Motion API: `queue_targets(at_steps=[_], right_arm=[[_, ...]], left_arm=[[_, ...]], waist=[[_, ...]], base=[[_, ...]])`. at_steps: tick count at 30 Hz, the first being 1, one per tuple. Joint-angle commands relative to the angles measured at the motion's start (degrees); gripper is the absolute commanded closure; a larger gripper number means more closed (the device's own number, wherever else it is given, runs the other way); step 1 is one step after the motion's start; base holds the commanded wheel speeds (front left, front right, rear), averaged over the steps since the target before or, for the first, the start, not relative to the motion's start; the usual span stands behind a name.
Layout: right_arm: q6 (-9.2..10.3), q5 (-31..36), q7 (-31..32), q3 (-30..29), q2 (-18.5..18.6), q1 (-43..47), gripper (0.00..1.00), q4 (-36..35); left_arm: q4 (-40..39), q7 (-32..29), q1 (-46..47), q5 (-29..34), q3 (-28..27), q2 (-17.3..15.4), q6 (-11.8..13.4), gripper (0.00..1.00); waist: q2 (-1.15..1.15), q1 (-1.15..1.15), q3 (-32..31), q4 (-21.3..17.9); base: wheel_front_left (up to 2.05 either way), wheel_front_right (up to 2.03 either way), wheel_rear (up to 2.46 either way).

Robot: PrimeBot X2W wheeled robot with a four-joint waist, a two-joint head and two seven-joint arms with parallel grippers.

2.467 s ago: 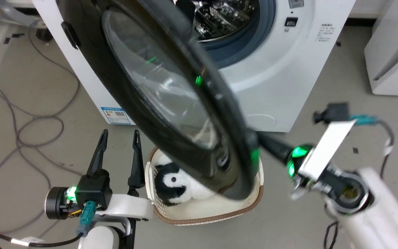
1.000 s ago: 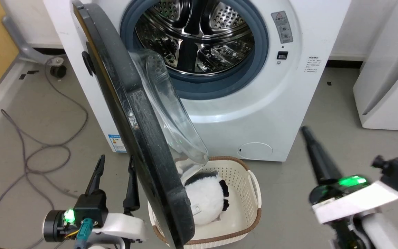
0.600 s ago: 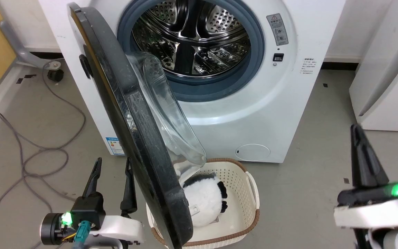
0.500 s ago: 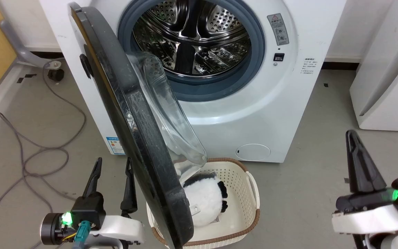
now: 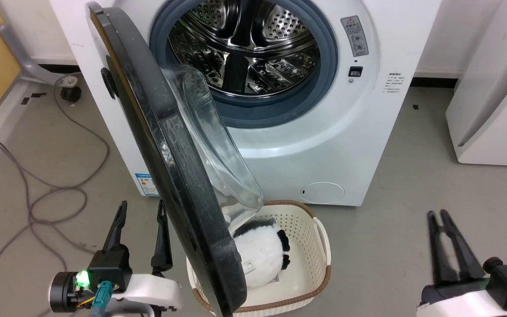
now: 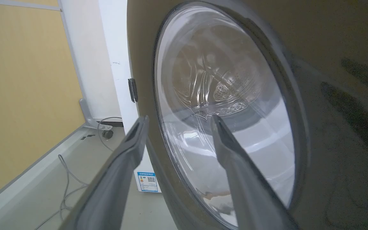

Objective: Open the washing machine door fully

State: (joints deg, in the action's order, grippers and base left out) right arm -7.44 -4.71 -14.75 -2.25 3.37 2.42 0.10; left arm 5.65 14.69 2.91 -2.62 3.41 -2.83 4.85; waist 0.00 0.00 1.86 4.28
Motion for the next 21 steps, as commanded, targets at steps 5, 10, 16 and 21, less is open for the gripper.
queue_targets(at_steps=[5, 10, 16, 21], right_arm=[[-0.05, -3.1, -0.2, 0.7, -0.5, 0.7, 0.0, 1.5], [-0.05, -3.5, -0.2, 0.9, -0.5, 0.7, 0.0, 2.1], [-0.05, -2.8, -0.2, 0.6, -0.5, 0.8, 0.0, 2.6], [-0.05, -2.2, -0.2, 0.5, -0.5, 0.7, 0.0, 2.6]], left_arm=[[0.1, 0.3, -0.5, -0.1, -0.2, 0.0, -0.2, 0.0], [-0.2, 0.3, -0.7, -0.5, -0.2, 0.0, 0.0, 0.0], [-1.2, 0.3, -0.6, -0.5, -1.2, 0.0, 0.6, 1.0], [-4.4, 0.3, 1.3, -0.2, -3.9, -0.3, 0.7, 1.0]], waist=[[0.0, 0.0, -0.1, 0.1], [0.0, 0.0, -0.3, 0.3], [0.0, 0.0, -0.5, 0.6], [0.0, 0.0, -0.5, 1.0]], base=[[0.0, 0.0, 0.0], [0.0, 0.0, 0.0], [0.0, 0.0, 0.0], [0.0, 0.0, 0.0]])
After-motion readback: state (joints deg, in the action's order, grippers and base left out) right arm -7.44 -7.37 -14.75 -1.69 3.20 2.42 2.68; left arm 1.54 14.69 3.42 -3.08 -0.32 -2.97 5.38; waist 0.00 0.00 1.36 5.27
